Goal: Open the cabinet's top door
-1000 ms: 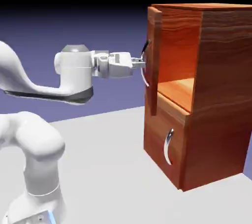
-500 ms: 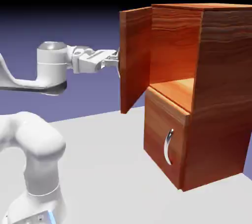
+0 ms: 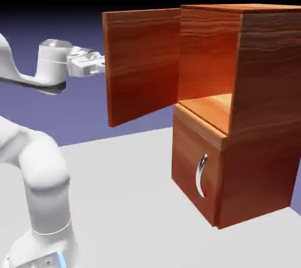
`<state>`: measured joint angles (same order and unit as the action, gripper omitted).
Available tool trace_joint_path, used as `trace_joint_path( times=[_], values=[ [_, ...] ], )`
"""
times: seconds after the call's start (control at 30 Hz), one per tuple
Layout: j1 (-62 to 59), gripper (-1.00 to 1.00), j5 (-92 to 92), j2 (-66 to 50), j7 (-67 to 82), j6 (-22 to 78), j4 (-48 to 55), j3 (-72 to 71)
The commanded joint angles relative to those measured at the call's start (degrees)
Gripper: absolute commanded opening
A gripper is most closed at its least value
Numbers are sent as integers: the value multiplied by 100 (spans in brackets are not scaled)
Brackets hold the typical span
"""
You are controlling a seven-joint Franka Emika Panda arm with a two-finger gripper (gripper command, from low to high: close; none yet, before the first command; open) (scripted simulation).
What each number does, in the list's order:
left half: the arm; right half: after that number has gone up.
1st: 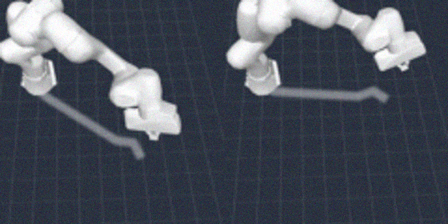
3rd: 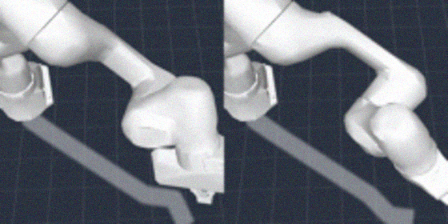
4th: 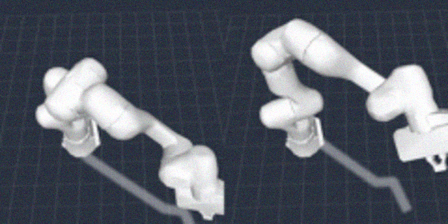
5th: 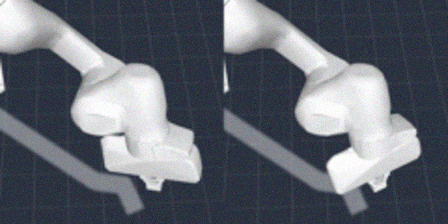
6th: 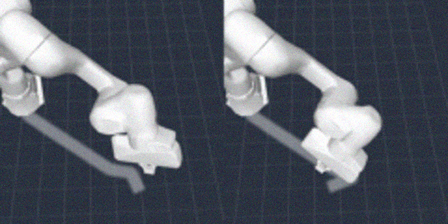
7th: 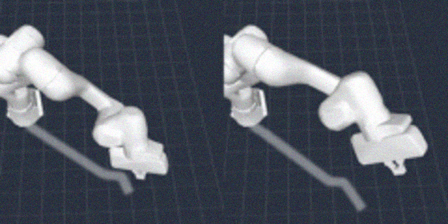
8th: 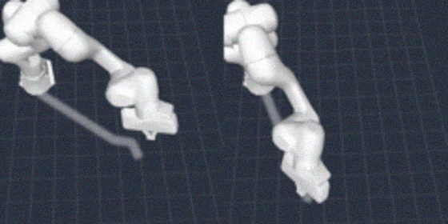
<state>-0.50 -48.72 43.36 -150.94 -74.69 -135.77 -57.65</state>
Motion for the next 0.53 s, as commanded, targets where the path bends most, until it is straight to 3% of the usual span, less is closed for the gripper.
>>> trace_joint_path(
  times=[0.0,0.5],
  values=[
    [-208,-100,76,-103,-32,191,190,-205],
    [-3283,-100,884,-328,28,1903,2459,-2723]
  ],
)
